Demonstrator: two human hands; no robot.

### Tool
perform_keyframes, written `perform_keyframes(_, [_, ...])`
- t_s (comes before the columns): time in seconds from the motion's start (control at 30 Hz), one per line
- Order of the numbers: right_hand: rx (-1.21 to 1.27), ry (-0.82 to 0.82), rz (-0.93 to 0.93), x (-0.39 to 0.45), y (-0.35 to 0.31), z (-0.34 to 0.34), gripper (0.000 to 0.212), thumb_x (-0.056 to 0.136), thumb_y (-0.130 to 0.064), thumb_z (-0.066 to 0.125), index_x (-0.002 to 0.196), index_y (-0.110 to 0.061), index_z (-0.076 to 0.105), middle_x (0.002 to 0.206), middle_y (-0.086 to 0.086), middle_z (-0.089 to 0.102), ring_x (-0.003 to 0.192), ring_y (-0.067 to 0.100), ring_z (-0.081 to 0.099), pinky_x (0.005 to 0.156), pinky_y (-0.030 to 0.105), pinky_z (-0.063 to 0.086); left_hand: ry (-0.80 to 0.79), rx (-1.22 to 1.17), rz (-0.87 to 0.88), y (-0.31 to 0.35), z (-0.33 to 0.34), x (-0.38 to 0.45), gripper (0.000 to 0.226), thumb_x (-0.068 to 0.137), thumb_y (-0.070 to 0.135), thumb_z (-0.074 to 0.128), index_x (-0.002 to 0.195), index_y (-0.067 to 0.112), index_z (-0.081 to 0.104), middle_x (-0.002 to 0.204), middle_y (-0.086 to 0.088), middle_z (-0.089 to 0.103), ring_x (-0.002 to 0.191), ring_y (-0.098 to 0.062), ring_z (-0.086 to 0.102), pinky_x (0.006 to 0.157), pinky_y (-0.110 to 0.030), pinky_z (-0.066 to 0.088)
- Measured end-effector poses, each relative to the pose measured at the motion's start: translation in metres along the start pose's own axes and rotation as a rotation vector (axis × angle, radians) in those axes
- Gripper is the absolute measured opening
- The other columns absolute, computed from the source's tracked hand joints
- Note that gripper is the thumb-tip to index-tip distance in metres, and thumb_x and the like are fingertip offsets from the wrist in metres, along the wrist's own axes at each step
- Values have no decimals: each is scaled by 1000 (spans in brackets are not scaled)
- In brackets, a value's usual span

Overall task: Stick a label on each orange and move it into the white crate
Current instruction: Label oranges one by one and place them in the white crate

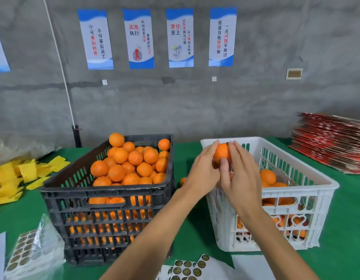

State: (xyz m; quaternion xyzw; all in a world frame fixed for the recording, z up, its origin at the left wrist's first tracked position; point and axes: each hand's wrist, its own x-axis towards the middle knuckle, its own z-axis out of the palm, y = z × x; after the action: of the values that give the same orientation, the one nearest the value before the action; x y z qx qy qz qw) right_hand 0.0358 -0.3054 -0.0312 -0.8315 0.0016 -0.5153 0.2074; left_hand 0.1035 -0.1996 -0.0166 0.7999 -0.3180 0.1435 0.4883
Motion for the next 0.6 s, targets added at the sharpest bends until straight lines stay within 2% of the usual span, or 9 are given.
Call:
perform_keyframes(0.07, [-79,-47,70,18,6,-1,41,106,-20,50,143,-4,57,152,15,51,142,31,46,118,47,37,-141,58,-7,9,4,27,73,100,7,56,163,25,25,165,2,31,144,-21,43,118,-46,41])
perform_keyframes(0.17, [-107,-130,37,30,2,7,34,101,-12,57,133,-4,66,149,17,54,139,35,49,116,49,39,-264,233,7,5,-12,47,77,97,1,53,164,21,21,169,-2,23,152,-22,29,122,-44,34])
perform_keyframes(0.23, [-31,-157,-46,35,-10,18,33,97,-7,63,129,-5,69,141,17,61,131,35,56,112,48,44,-245,327,4,-3,-38,53,67,94,2,55,157,19,37,158,-7,39,144,-27,42,115,-45,42])
perform_keyframes(0.3, [92,-208,-101,39,-32,35,33,98,-8,64,130,-8,70,135,12,66,126,31,59,109,43,47,-194,383,-48,-17,-72,51,54,90,2,56,142,17,52,138,-9,54,127,-27,54,106,-46,48])
perform_keyframes(0.4, [260,-320,-113,41,-74,64,35,101,-21,63,135,-20,67,135,0,66,128,21,57,105,38,47,-165,408,-166,-38,-126,31,43,89,4,55,132,5,57,127,-18,63,119,-34,60,99,-48,50])
perform_keyframes(0.43, [279,-353,-112,41,-89,75,36,100,-26,64,136,-25,66,135,-3,66,128,20,56,103,38,48,-184,460,-230,-48,-146,24,46,91,13,57,136,4,55,132,-21,61,123,-36,58,101,-48,49])
perform_keyframes(0.5, [287,-438,-106,41,-113,95,38,99,-34,63,137,-33,64,135,-5,66,127,20,57,98,38,51,-272,666,-471,-67,-182,7,66,97,38,59,153,10,39,149,-21,48,136,-37,49,110,-47,44])
perform_keyframes(0.57, [330,-585,-106,45,-128,111,35,99,-33,62,133,-34,66,131,-8,69,125,20,60,96,40,53,-363,873,-692,-89,-216,-10,74,100,48,58,160,16,26,144,-18,46,136,-28,45,115,-38,35])
perform_keyframes(0.6, [353,-666,-121,48,-135,119,32,99,-32,62,130,-33,68,130,-9,70,124,18,62,97,40,53,-392,881,-758,-95,-233,-19,72,101,46,57,159,16,27,137,-14,48,131,-22,46,108,-28,32])
